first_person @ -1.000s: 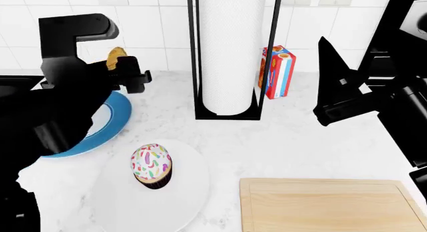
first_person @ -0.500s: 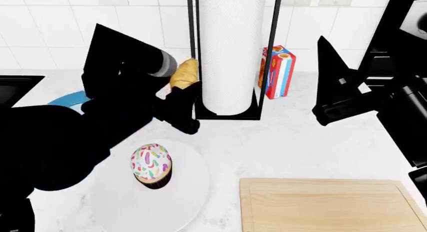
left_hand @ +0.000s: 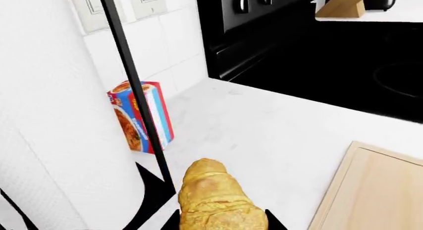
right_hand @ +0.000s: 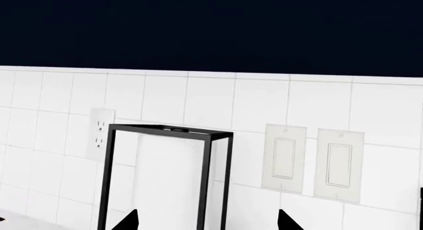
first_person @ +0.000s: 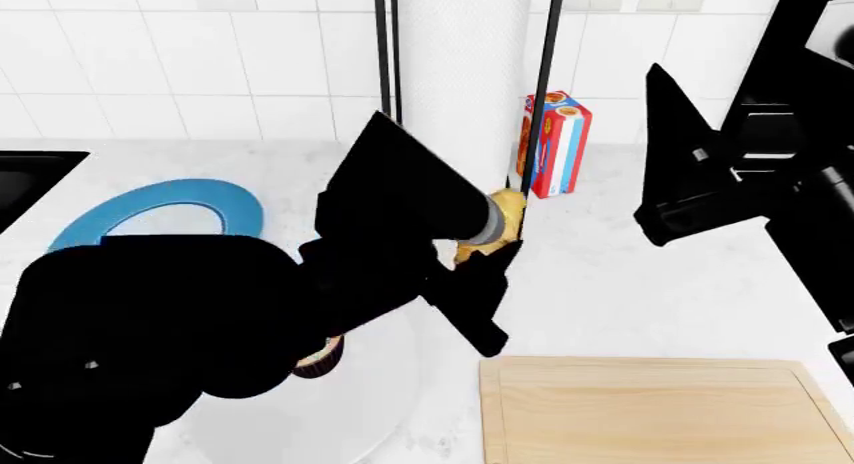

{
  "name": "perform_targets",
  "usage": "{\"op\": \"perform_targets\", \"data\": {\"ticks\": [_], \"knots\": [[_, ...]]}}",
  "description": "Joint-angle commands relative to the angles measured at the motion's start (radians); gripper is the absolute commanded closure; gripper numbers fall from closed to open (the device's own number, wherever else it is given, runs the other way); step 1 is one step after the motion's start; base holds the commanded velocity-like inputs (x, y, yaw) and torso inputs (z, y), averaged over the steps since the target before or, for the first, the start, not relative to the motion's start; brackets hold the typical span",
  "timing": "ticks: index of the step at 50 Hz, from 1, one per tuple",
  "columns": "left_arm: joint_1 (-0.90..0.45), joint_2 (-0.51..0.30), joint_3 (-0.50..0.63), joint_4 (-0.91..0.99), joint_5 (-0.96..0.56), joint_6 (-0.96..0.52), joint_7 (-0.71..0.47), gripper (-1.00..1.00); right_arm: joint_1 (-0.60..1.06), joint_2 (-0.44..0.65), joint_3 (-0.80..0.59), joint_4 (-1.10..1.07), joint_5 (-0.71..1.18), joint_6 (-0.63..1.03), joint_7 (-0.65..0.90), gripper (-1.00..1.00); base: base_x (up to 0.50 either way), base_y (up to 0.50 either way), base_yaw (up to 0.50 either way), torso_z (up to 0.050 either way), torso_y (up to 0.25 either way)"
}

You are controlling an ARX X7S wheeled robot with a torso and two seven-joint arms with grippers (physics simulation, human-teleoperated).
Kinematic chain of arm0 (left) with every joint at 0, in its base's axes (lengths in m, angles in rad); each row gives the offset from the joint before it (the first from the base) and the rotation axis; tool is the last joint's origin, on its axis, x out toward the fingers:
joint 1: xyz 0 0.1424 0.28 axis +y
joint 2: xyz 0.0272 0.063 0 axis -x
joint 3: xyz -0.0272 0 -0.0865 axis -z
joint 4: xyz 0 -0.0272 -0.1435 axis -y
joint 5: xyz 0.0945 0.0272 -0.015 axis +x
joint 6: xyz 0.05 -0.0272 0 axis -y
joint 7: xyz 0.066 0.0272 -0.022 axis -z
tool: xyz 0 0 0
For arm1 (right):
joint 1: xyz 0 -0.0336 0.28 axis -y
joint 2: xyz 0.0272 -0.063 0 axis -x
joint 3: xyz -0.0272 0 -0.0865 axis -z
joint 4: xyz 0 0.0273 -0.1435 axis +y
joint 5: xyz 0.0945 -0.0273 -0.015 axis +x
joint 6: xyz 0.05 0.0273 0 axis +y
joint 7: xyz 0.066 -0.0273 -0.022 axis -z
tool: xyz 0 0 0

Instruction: From the different types of pastries on the counter, select a croissant and place it on the cutting board. Then retrieve a jar of jam from the cabinet and place it alongside the croissant on the cutting board.

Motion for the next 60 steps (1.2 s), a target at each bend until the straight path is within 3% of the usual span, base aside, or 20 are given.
{"op": "perform_targets", "data": {"ticks": [1, 20, 60], "knots": [[0.002, 0.040, 0.093, -0.043, 0.035, -0.002, 0.043, 1.00, 0.005, 0.003, -0.003, 0.006, 0.005, -0.006, 0.004, -1.00, 0.00, 0.00, 0.00, 0.000, 0.000], [0.004, 0.060, 0.245, -0.019, 0.065, -0.039, 0.079, 1.00, 0.006, 0.012, -0.004, 0.010, 0.015, -0.013, 0.013, -1.00, 0.00, 0.00, 0.00, 0.000, 0.000], [0.016, 0.060, 0.420, -0.004, 0.118, -0.010, 0.165, 1.00, -0.025, 0.020, -0.006, 0.015, 0.000, -0.048, 0.003, -1.00, 0.00, 0.00, 0.00, 0.000, 0.000]]}}
